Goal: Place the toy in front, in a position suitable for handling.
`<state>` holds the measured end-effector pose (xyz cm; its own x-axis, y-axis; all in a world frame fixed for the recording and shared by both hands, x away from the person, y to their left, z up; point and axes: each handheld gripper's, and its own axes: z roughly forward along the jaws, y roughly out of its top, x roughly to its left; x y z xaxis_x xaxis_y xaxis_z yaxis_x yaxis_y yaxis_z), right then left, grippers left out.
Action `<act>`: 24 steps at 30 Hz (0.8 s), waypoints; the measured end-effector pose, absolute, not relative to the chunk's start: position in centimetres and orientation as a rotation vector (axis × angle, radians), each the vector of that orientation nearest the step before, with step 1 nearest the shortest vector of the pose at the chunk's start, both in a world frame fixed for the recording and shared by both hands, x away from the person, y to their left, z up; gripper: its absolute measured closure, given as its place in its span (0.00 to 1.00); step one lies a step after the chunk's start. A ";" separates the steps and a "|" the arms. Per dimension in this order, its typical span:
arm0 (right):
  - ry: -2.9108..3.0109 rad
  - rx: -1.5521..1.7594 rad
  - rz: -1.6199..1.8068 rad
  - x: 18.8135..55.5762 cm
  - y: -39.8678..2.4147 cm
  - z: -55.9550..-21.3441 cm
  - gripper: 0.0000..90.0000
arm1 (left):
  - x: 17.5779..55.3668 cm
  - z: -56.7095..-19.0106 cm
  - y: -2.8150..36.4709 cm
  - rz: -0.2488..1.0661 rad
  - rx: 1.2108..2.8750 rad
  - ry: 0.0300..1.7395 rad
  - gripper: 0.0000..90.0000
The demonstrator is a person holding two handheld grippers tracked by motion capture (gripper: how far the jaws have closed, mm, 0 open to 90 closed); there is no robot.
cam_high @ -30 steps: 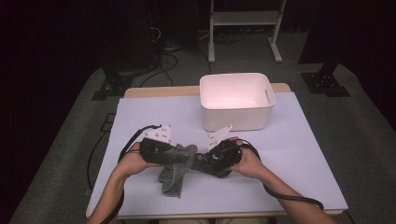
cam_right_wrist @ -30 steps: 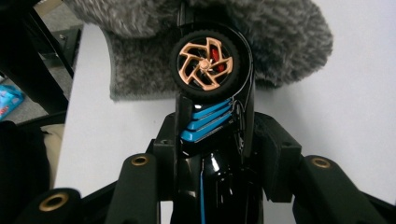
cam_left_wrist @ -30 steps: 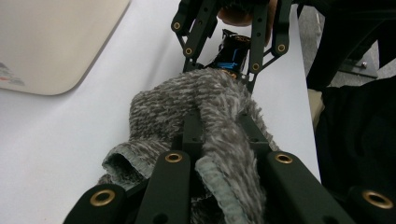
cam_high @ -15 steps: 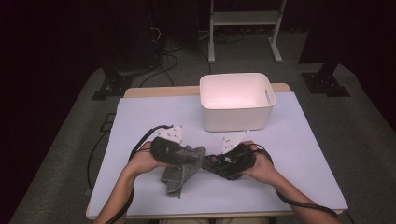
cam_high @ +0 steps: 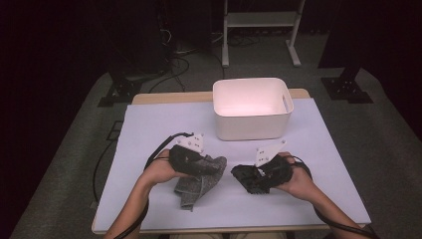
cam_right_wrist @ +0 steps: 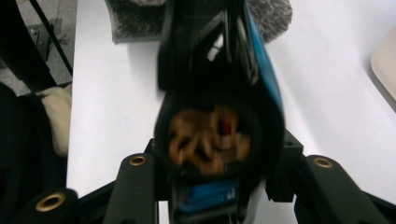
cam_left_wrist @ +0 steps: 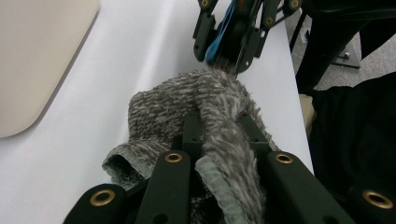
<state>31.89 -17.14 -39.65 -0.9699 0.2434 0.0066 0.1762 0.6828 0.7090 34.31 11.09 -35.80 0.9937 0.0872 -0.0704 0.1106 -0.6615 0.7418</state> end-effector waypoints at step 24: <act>2.866 0.212 1.343 33.3 -9.6 -39.5 0.62 | 32.9 -30.9 12.8 0.021 2.216 0.063 0.86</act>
<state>33.30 -9.57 -39.54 -0.9906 0.1077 0.0839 0.1334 0.6325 0.7630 32.94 12.82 -30.95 0.9986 0.0533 -0.0072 0.0378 -0.6013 0.7982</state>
